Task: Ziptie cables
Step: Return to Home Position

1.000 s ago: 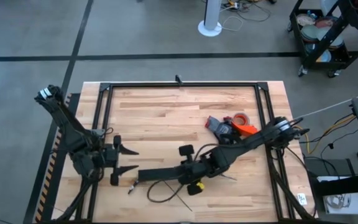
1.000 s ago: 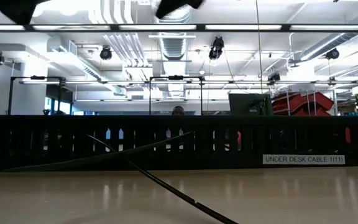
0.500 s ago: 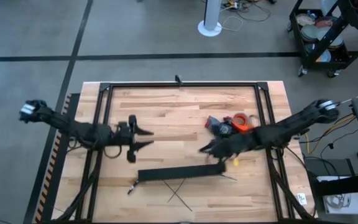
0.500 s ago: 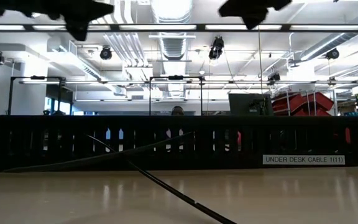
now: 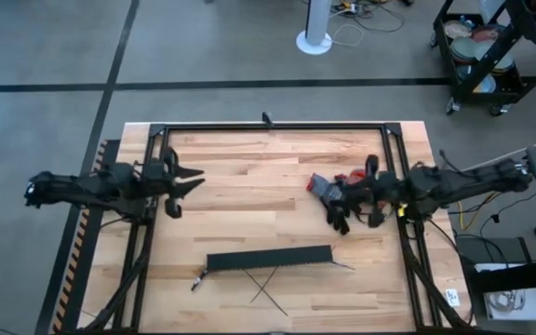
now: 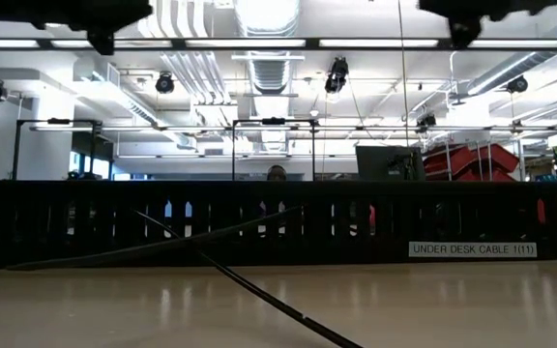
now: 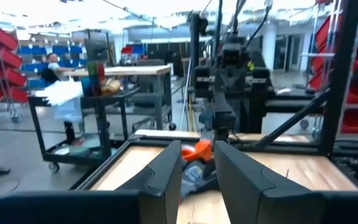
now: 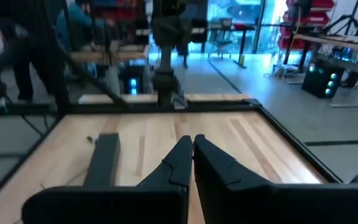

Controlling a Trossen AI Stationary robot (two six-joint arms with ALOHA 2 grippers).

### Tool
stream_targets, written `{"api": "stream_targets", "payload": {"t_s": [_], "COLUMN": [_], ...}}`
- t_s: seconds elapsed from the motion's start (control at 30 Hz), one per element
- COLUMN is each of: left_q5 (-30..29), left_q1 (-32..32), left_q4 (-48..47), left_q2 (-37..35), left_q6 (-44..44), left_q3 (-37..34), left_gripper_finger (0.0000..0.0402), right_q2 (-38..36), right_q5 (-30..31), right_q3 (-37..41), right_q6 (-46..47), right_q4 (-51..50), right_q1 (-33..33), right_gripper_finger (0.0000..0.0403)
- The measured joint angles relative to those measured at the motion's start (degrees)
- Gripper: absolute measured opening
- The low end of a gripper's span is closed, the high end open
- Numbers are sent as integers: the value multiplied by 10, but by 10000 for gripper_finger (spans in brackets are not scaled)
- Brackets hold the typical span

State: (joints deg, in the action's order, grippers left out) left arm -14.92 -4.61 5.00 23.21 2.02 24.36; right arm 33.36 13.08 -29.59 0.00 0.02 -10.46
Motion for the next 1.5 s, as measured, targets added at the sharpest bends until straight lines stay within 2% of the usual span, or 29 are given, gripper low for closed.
{"api": "stream_targets", "payload": {"t_s": [0.23,0.5,0.63,0.83,1.17,1.43,1.5], "left_q5": [1,11,47,53,53,54,62], "left_q1": [-3,-3,-5,-5,-6,-6,-6], "left_q4": [-86,-147,-137,-55,16,17,16], "left_q2": [-109,-230,-224,-226,-232,-230,-231], "left_q6": [-2,-36,-54,-50,-69,-76,-75], "left_q3": [0,-37,-73,-143,-235,-238,-238], "left_gripper_finger": [72,61,61,59,59,59,59], "right_q2": [-160,-290,-334,-322,-318,-275,-277], "right_q5": [5,35,34,0,-14,-17,-47], "right_q3": [54,126,194,282,289,289,289], "right_q6": [29,33,38,40,26,38,45], "right_q4": [-19,-19,44,166,154,151,153], "right_q1": [0,0,0,0,1,57,81], "right_gripper_finger": [0,0,0,0,0,0,0]}}
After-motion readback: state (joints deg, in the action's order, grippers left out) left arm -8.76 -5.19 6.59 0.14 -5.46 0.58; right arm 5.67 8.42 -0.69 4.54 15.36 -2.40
